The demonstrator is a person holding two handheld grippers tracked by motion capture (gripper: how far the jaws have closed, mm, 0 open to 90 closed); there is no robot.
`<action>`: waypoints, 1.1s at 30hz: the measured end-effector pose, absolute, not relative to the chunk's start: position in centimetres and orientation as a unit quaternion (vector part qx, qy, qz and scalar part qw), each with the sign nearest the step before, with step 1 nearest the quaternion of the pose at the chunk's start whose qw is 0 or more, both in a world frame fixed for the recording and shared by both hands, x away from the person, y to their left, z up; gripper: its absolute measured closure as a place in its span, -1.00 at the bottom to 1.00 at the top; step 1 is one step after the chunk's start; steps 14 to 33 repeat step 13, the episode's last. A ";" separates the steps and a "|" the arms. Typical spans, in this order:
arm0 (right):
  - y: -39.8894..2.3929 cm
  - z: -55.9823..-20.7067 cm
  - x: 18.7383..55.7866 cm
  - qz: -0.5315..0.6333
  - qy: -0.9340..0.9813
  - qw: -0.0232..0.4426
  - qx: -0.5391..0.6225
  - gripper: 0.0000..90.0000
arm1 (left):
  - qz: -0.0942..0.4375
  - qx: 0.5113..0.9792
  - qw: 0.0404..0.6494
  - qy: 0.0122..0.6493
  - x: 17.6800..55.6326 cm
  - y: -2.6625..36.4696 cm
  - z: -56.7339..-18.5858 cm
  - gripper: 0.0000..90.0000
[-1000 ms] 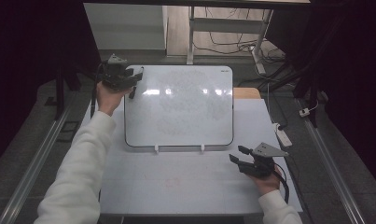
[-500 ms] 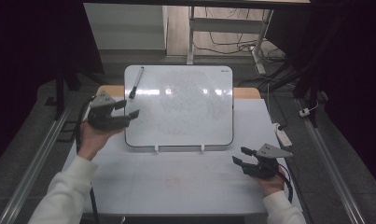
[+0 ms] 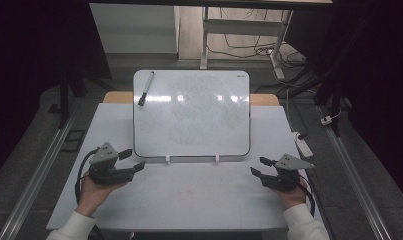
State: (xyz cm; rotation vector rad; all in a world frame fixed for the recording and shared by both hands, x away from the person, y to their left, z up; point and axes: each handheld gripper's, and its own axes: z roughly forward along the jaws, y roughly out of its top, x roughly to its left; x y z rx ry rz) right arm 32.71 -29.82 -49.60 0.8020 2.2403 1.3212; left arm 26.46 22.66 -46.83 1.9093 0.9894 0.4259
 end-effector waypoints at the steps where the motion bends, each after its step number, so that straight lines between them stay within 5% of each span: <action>1: -29.9 -49.6 32.7 0.475 0.805 0.208 0.289 -0.03 | 0.169 0.774 0.458 0.403 26.2 22.7 -47.2 -0.26; 33: -30.3 -49.2 32.7 0.475 0.802 0.221 0.286 -0.03 | 0.155 0.779 0.445 0.413 25.4 22.9 -49.3 -0.29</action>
